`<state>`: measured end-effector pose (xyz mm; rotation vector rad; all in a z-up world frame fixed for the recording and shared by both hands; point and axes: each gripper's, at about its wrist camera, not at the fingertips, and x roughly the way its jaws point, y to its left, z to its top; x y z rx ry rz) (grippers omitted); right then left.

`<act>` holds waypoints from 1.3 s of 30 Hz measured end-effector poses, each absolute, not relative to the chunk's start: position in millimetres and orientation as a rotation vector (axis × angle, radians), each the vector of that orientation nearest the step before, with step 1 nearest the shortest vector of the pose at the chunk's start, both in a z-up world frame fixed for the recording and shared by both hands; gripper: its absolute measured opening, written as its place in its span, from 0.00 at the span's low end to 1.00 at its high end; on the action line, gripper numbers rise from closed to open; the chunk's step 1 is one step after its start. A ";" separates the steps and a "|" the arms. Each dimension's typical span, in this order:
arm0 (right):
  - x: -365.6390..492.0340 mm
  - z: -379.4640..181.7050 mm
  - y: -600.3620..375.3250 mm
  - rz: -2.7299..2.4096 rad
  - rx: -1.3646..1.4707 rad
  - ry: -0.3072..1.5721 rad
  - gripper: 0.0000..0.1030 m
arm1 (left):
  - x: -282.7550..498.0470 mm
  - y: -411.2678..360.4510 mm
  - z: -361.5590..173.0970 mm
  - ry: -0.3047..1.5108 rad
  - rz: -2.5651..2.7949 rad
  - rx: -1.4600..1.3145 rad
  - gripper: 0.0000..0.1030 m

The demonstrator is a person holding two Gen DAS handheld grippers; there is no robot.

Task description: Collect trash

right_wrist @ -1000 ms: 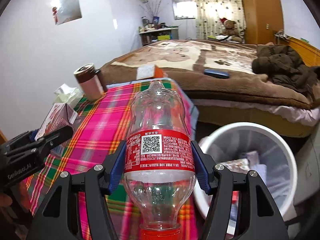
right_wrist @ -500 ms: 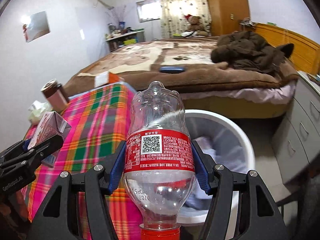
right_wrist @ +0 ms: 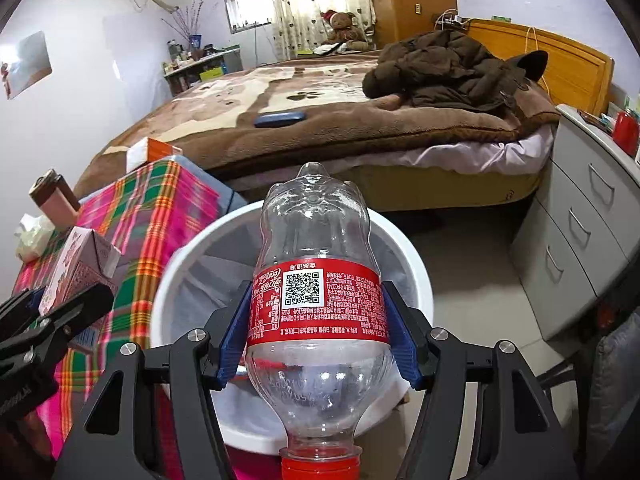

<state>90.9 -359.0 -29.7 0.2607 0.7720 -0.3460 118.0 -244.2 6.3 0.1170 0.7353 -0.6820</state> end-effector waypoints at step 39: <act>26.8 -3.5 -306.8 -0.254 0.222 0.574 0.66 | 64.8 -186.7 25.2 0.628 -0.574 0.076 0.78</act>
